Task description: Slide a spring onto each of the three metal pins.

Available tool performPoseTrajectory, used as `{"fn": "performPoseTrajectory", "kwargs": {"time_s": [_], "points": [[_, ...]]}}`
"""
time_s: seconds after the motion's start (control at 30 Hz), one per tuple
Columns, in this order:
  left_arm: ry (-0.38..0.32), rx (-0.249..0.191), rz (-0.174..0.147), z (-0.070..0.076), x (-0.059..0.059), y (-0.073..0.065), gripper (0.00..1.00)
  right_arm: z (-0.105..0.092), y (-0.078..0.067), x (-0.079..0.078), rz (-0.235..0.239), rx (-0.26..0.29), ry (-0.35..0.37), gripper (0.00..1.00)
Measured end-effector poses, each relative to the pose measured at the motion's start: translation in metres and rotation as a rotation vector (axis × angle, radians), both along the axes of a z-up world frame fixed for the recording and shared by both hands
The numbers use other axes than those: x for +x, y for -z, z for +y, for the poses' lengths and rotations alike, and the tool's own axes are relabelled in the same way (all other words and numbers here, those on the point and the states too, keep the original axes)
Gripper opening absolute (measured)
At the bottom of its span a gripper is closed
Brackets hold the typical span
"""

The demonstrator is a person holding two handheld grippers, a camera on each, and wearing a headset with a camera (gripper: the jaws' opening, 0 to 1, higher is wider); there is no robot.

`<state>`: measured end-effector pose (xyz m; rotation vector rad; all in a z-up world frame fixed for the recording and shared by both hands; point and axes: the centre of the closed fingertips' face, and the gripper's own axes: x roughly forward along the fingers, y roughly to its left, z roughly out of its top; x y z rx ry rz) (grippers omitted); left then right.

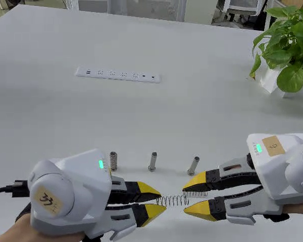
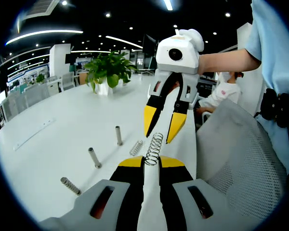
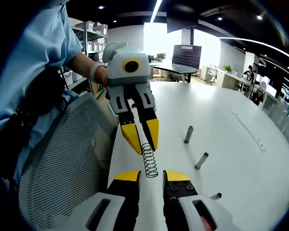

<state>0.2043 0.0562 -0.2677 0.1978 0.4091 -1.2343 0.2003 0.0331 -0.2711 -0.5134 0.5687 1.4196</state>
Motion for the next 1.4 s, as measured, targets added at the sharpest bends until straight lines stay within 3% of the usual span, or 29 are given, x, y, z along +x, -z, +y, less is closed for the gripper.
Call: {"fn": "performPoseTrajectory", "kwargs": {"time_s": [0.23,0.53,1.03,1.4], "points": [[-0.002,-0.005,0.003,0.0,0.0,-0.001,0.07,-0.001,0.001,0.0,-0.006,-0.009,-0.012,0.07],[0.003,-0.002,0.01,-0.002,-0.001,0.002,0.07,-0.001,-0.002,-0.001,-0.036,-0.037,-0.043,0.07],[0.021,0.025,0.007,-0.006,-0.003,0.009,0.07,0.007,-0.022,-0.003,-0.034,-0.071,-0.068,0.06],[0.036,0.052,-0.013,-0.009,-0.002,0.009,0.07,0.021,-0.031,-0.003,-0.039,-0.093,-0.094,0.07]]}}
